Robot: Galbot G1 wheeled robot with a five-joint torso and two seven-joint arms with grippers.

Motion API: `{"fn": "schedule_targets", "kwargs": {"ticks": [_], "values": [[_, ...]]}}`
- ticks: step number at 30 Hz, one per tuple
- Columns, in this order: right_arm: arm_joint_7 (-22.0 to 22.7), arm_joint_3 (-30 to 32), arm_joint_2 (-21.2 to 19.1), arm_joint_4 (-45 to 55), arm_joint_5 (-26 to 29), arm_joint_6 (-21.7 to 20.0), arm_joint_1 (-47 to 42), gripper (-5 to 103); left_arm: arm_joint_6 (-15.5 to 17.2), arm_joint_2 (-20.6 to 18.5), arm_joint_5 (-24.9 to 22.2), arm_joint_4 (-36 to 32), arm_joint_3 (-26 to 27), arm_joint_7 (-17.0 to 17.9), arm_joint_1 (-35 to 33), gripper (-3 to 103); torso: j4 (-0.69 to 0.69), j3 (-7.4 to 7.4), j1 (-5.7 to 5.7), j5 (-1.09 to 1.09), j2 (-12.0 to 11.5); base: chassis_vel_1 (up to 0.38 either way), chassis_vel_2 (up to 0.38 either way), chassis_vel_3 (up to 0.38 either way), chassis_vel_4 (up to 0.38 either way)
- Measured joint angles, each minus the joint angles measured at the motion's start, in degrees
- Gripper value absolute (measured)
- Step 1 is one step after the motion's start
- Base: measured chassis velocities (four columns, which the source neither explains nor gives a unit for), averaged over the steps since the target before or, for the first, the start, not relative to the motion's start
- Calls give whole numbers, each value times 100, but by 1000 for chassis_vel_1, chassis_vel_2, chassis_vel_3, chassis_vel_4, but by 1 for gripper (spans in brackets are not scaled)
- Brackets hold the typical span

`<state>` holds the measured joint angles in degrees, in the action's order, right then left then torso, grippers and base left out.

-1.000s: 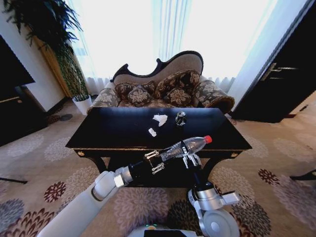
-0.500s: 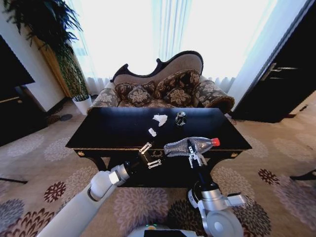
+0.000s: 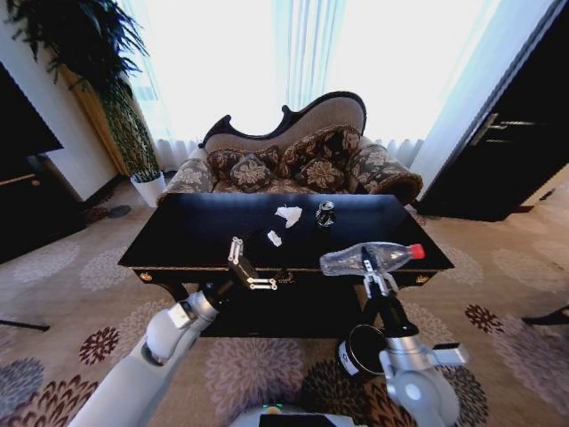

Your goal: Move to the front of the table and place the trash on the table into the trash bin.

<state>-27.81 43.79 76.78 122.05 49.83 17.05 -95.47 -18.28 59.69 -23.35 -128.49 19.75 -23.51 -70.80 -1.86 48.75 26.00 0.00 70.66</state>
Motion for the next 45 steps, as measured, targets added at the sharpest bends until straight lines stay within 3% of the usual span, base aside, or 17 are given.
{"fn": "schedule_targets", "kwargs": {"ticks": [2, 4, 6, 9, 13, 15, 18, 27, 29, 32, 33, 34, 35, 37, 39, 40, 45], "values": [[-496, 245, -84, -552, -443, 415, 50, 25, 77, 142, -281, -113, 204, 18, -25, 100, 0, 0, 0, 0, 0, 0, 0, 0, 0], [-565, 268, -96, -641, -518, 477, 61, 25, 87, 169, -313, -120, 239, 23, -28, 100, -1, 0, 0, 0, 0, 0, 0, 0, 0], [-794, 351, -145, -1152, -1113, 876, 139, 25, 129, 319, -483, -137, 455, 49, -43, 100, 0, 0, 0, 0, 0, 0, 0, 0, 0], [-674, 392, -145, -1405, -1656, 1021, 202, 25, 162, 384, -596, -168, 577, 69, -48, 100, -1, 0, 0, 0, 0, 0, 0, 0, 0], [155, 456, -54, -1855, -2939, 995, 333, 25, 268, 471, -908, -320, 955, 157, -39, 100, 0, 0, 0, 0, 0, 0, 0, 0, 0], [264, 444, -38, -1927, -3128, 981, 346, 25, 288, 478, -964, -349, 1037, 181, -34, 100, -1, 0, 0, -1, 0, 0, 0, 0, 0], [617, 405, 9, -2382, -3957, 1035, 487, 25, 394, 502, -1225, -459, 1432, 251, -19, 100, 0, 0, 0, -1, 0, 0, 0, 0, 0], [1390, 208, 52, -3594, -4890, 1019, 799, 25, 867, 543, -2008, -600, 2425, 531, -96, 100, 0, 0, 0, -2, 0, 0, 0, 0, 0], [1488, 150, 52, -3767, -4963, 1011, 850, 25, 979, 530, -2071, -613, 2551, 674, -127, 100, 0, 0, 0, -1, 0, 0, 0, 0, 0], [1872, -52, 95, -4045, -5075, 788, 969, 25, 1651, 488, -2142, -631, 2805, 1580, -131, 100, 0, 0, 0, -2, 0, 0, 0, 0, 0], [1872, -52, 95, -4045, -5075, 788, 969, 25, 1651, 488, -2142, -631, 2805, 1580, -131, 100, 0, 0, 0, -2, 0, 0, 0, 0, 0], [1945, -80, 109, -4066, -5112, 729, 984, 25, 1831, 486, -2157, -631, 2843, 1768, -110, 100, 0, 0, 0, -1, 0, 0, 0, 0, 0], [2122, -156, 156, -4118, -5248, 594, 1022, 25, 2269, 487, -2224, -581, 2921, 2199, -48, 100, 0, 0, 0, -2, 0, 0, 0, 0, 0], [2273, -231, 217, -4189, -5443, 501, 1072, 25, 2648, 491, -2301, -484, 2990, 2616, -5, 100, 0, 0, 0, -2, 0, 0, 0, 0, 0], [2291, -241, 224, -4201, -5464, 492, 1080, 25, 2696, 491, -2316, -463, 2997, 2677, -1, 100, 0, 0, 0, -3, 0, 0, 0, 0, 0], [2380, -315, 257, -4315, -5556, 454, 1126, 25, 2842, 489, -2383, -367, 3009, 2916, 9, 100, 1, 0, 0, -3, 0, 0, 0, 0, 0], [2502, -458, 247, -4698, -5564, 471, 1233, 25, 2923, 425, -2498, -313, 3024, 3030, 52, 100, 0, 0, 0, -1, 0, 0, 0, 0, 0]]}}
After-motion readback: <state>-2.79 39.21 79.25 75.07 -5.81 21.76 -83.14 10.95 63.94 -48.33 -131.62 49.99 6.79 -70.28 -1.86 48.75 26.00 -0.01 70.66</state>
